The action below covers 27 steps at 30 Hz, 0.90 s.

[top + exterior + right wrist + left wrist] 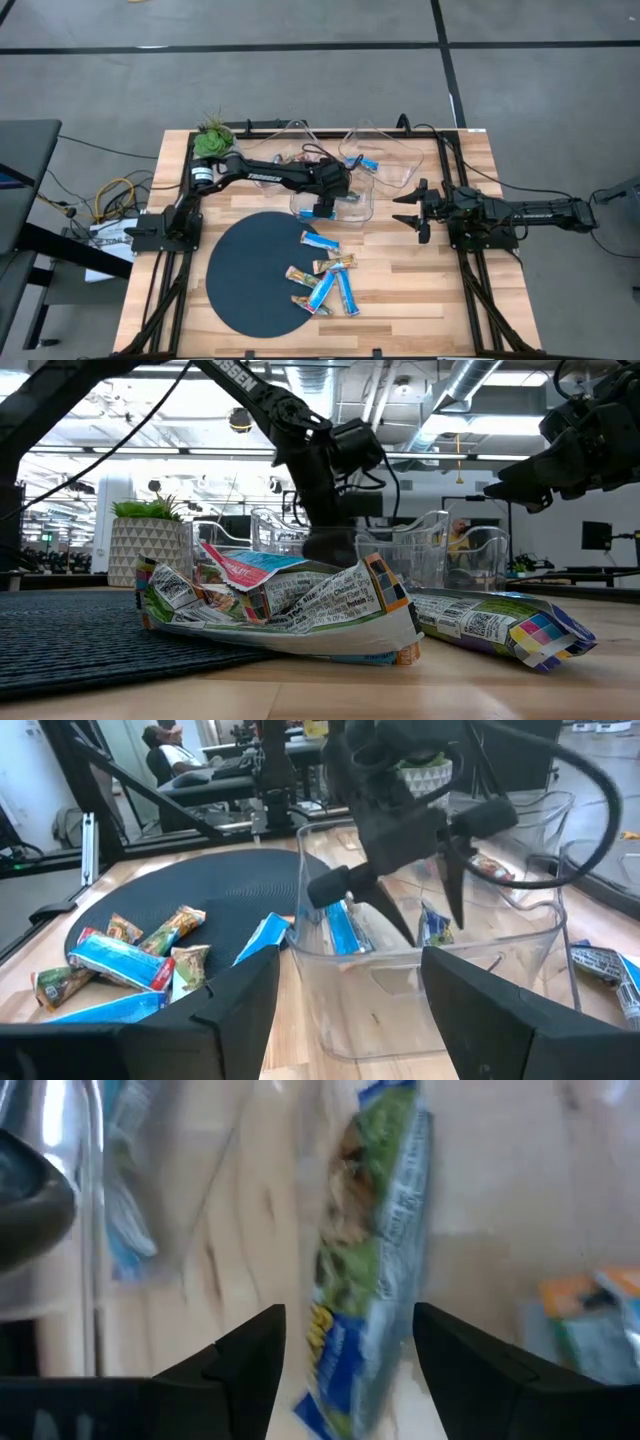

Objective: Pick and place Granola Bars by type
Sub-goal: Put the blue granola bar into the right transparent bin

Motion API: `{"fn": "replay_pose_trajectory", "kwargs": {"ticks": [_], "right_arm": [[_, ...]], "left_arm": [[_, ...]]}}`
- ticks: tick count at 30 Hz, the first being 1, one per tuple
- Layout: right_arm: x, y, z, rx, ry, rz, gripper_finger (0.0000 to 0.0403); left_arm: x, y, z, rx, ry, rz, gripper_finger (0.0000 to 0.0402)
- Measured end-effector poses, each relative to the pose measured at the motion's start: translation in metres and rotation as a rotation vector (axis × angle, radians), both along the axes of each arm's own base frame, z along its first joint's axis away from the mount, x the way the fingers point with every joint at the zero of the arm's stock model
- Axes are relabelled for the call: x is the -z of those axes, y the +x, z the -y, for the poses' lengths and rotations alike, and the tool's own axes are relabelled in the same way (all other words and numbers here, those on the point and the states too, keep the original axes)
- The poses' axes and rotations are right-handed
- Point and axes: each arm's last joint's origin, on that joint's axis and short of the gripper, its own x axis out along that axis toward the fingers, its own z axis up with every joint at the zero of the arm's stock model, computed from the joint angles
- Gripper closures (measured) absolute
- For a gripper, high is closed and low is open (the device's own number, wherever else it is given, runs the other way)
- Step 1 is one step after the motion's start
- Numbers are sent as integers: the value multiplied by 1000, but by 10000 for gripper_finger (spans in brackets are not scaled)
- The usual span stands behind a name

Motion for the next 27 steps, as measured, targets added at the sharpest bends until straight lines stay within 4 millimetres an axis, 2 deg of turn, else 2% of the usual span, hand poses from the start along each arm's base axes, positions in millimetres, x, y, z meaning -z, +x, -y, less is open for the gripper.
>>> {"fn": "replay_pose_trajectory", "kwargs": {"ticks": [7,22,27], "right_arm": [[0,0,0,0,0,1,163],[0,0,0,0,0,1,163],[0,0,0,0,0,1,163]], "left_arm": [[2,-2,-2,0,7,-24,217],[3,-5,-2,26,-50,-30,342],[3,-4,-1,29,-50,-30,366]]}}
